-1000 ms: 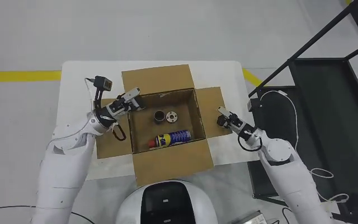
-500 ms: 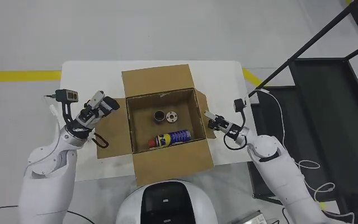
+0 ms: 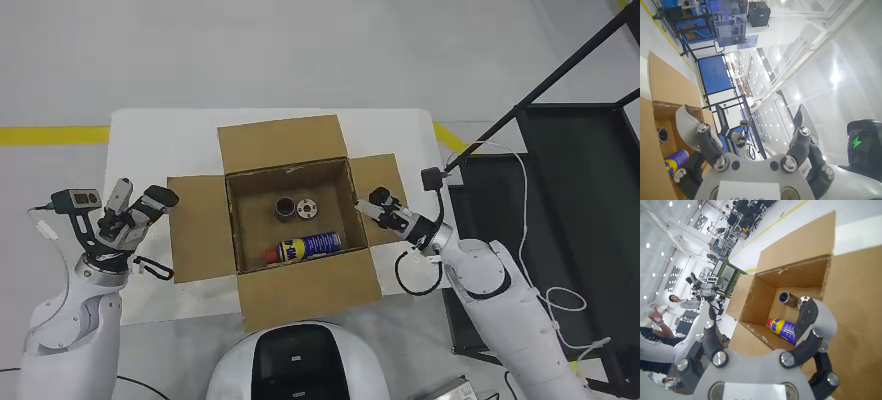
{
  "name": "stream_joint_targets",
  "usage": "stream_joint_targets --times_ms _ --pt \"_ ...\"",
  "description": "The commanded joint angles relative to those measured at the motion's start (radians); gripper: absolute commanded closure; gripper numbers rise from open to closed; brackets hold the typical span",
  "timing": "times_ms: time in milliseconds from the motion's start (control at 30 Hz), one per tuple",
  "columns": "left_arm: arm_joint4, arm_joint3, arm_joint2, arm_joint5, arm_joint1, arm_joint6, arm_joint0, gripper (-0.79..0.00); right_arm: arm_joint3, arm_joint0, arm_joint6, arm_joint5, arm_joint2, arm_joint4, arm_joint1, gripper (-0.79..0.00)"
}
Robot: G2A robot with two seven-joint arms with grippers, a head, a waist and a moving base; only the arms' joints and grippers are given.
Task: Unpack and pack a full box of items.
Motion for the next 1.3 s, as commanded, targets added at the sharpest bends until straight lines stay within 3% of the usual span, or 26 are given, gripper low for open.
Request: stream_joint_targets --times_ms 0,133,233,733,867,1033,1267 --pt "-0.010 -0.014 -0.009 -0.031 -0.001 0.019 0.019 -0.785 -0.034 0.005 -0.011 -0.004 -0.022 -0.067 -0.002 -0.785" --pt "-0.008 -0.019 -0.013 -0.041 -0.001 0.024 0.026 -0.785 -0.058 0.045 -0.039 0.008 -0.090 -0.242 -0.010 -0.785" --pt "-0.008 -0.019 -0.013 -0.041 -0.001 0.024 0.026 -0.785 -0.069 0.069 -0.082 0.072 -0.138 -0.377 -0.017 -0.785" --pt "-0.008 -0.019 -0.013 -0.041 -0.001 0.024 0.026 -0.785 -0.071 0.080 -0.091 0.081 -0.144 -0.389 -0.019 -0.785" --pt "-0.008 -0.019 -0.013 -0.041 -0.001 0.024 0.026 -0.785 -0.039 0.192 0.012 0.105 -0.215 -0.531 -0.026 -0.785" --pt "-0.008 -0.019 -0.013 -0.041 -0.001 0.024 0.026 -0.785 0.038 0.371 0.154 0.125 -0.384 -0.630 -0.056 -0.785" --pt "-0.008 -0.019 -0.013 -0.041 -0.001 0.024 0.026 -0.785 0.167 0.514 0.195 0.242 -0.544 -0.717 -0.106 -0.785"
